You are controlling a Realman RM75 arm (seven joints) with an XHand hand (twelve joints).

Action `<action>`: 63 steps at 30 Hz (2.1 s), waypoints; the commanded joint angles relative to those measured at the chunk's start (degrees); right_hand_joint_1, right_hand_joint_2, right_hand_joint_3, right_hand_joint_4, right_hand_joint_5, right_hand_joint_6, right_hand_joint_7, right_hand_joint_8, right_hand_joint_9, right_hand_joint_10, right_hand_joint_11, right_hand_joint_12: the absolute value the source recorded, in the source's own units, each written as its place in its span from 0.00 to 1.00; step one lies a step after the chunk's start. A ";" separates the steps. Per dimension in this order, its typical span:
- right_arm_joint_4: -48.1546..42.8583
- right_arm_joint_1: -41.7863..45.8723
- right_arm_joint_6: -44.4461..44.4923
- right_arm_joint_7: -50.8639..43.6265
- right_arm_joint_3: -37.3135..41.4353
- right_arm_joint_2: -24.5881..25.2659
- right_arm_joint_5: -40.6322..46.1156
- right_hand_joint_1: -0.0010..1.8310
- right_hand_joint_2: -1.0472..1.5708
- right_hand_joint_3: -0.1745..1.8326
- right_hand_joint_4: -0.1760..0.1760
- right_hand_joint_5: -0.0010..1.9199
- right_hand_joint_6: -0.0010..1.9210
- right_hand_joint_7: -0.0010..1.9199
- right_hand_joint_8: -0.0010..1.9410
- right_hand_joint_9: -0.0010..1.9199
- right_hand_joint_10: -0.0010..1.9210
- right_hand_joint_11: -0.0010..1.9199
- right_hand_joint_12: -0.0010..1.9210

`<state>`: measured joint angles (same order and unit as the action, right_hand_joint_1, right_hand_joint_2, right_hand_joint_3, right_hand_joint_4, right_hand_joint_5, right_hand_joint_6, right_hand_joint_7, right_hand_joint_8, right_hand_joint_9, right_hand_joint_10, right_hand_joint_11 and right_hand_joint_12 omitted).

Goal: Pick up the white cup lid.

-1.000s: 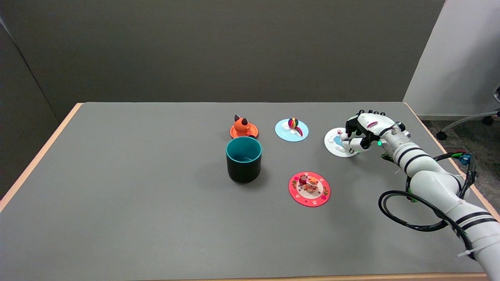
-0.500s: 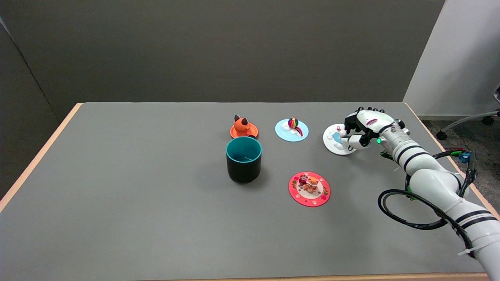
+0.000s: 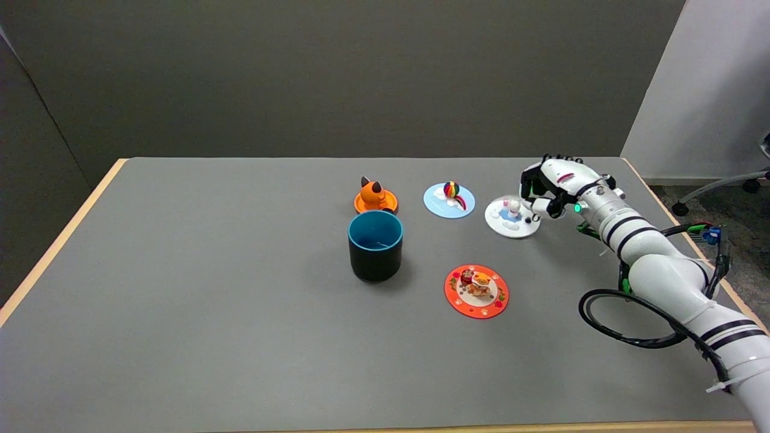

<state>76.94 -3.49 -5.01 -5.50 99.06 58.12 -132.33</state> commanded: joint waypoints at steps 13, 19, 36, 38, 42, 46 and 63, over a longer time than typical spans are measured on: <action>8.04 -2.04 -2.74 0.14 -5.23 -1.63 3.97 0.64 0.83 0.17 0.39 0.42 0.59 0.42 0.74 0.35 0.56 0.30 0.36; 7.29 -1.80 -3.54 -0.10 -5.43 -0.88 3.65 0.52 0.65 0.56 0.54 0.41 0.13 0.51 0.12 0.46 0.17 0.27 0.32; 2.26 -2.21 -2.90 -0.42 -4.00 -0.95 3.49 0.43 0.54 0.60 0.63 0.41 0.15 0.37 0.10 0.25 0.09 0.15 0.12; 1.98 -2.29 -2.82 -0.42 -3.64 -1.11 3.49 0.42 0.53 0.60 0.68 0.41 0.16 0.36 0.10 0.23 0.09 0.12 0.11; 1.43 -2.31 -2.74 -0.42 -3.16 -1.31 3.49 0.42 0.51 0.59 0.68 0.42 0.17 0.35 0.10 0.21 0.09 0.06 0.08; -0.42 -2.36 -2.14 -0.26 -2.68 -1.31 3.49 0.41 0.51 0.59 0.67 0.42 0.16 0.35 0.10 0.21 0.09 0.05 0.09; -4.38 -3.20 -0.90 -0.42 -2.64 -1.23 3.49 0.41 0.55 0.58 0.61 0.41 0.18 0.44 0.11 0.26 0.09 0.05 0.07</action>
<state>75.54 -6.15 -6.98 -5.83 96.01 56.94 -128.84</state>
